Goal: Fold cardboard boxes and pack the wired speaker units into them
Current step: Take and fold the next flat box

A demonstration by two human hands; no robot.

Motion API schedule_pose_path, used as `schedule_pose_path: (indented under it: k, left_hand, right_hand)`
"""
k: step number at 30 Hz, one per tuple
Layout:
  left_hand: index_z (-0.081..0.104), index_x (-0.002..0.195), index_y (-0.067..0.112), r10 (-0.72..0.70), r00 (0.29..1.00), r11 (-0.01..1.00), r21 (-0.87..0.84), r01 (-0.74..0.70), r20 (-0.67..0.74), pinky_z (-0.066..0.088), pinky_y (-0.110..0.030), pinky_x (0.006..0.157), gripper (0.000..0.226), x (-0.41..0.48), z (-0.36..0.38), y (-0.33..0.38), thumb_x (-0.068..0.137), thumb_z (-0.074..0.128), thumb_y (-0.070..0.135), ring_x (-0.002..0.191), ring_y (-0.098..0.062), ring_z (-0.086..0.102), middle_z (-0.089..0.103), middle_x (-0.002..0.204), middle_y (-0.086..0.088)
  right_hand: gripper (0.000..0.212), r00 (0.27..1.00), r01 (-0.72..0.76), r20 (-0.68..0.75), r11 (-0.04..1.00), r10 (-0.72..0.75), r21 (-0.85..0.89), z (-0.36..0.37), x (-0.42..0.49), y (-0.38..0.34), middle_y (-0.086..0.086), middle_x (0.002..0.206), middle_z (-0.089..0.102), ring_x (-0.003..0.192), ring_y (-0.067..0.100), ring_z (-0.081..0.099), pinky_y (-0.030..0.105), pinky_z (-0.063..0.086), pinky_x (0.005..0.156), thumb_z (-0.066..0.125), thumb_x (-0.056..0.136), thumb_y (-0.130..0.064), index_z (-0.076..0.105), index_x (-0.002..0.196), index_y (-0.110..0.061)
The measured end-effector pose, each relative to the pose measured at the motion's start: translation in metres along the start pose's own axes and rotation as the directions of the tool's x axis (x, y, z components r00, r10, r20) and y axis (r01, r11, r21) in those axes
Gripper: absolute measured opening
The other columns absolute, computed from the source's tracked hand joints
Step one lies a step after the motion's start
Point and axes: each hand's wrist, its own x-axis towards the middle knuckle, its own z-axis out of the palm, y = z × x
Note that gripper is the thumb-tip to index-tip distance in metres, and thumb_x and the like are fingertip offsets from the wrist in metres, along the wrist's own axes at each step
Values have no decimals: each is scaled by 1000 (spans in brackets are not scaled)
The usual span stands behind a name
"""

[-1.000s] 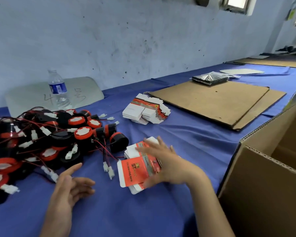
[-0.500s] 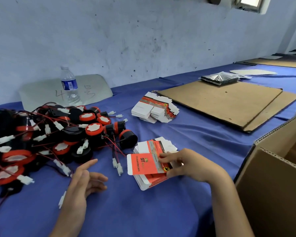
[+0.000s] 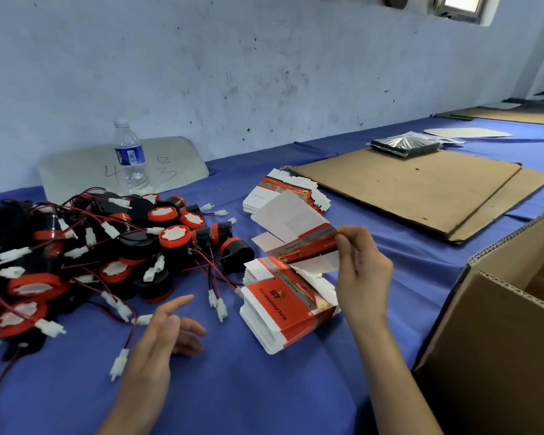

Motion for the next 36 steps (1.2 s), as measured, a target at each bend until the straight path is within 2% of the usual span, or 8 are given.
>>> schedule_pose_path:
  k: [8,20,22,26,30,32,35,36]
  left_hand:
    - [56,117,14,141,988,990,28,-139,-68,46,-48,79,33,-14,-2,-6,96,32,22,73,-38,58,66,81,-20]
    - [58,119,25,231,972,969,101,-226,-42,50,-32,72,31,-15,-7,-11,93,44,35,76,-31,63,69,90,-6]
    - [55,121,32,352,936,897,288,-336,-4,48,-23,80,26,-20,-6,-9,97,50,42,92,-19,63,66,104,9]
    - [45,137,35,592,735,503,561,-658,331,31,-21,106,46,-31,6,-4,97,36,55,131,-6,41,44,140,17]
    - [54,133,38,459,623,228,594,-771,633,30,-28,105,49,-34,28,-10,98,26,58,135,-15,44,50,142,14]
    - [54,130,43,335,655,132,655,-744,677,31,-29,103,49,-34,29,-14,94,26,61,130,-18,49,51,139,16]
    - [45,134,50,142,727,235,690,-685,672,38,-38,108,49,-34,25,-9,90,30,65,137,-21,39,41,145,20]
    - [38,136,56,122,735,322,674,-665,667,26,-48,113,48,-34,24,-8,89,30,67,143,-18,25,31,149,25]
  right_hand:
    - [16,984,-113,-116,976,136,187,-6,6,-11,-24,72,62,67,-6,55,7,39,60,52,97,-11,57,88,-23]
    - [11,986,-166,-21,984,168,68,2,6,-19,-23,73,64,67,-4,59,21,48,64,60,93,-13,70,95,-14]
    - [11,991,-135,-3,990,135,39,4,5,-22,-17,72,65,67,2,61,27,50,66,60,93,-14,70,96,-15]
    - [13,998,-69,19,997,68,44,5,3,-29,-8,75,69,69,15,67,37,55,67,58,93,-20,70,96,-17]
    - [12,998,-35,45,996,31,85,3,3,-37,-17,78,67,75,10,69,31,56,70,61,91,-19,71,98,-18]
    - [13,997,-53,64,991,45,124,0,4,-40,-26,81,66,77,2,68,17,53,71,64,91,-13,71,97,-22]
    - [21,995,-86,70,977,73,195,-6,6,-44,-29,81,66,76,-7,66,4,47,66,64,90,-7,68,90,-28]
    - [23,995,-94,63,972,82,216,-8,7,-45,-27,80,67,74,-8,65,4,46,65,63,90,-6,68,88,-29]
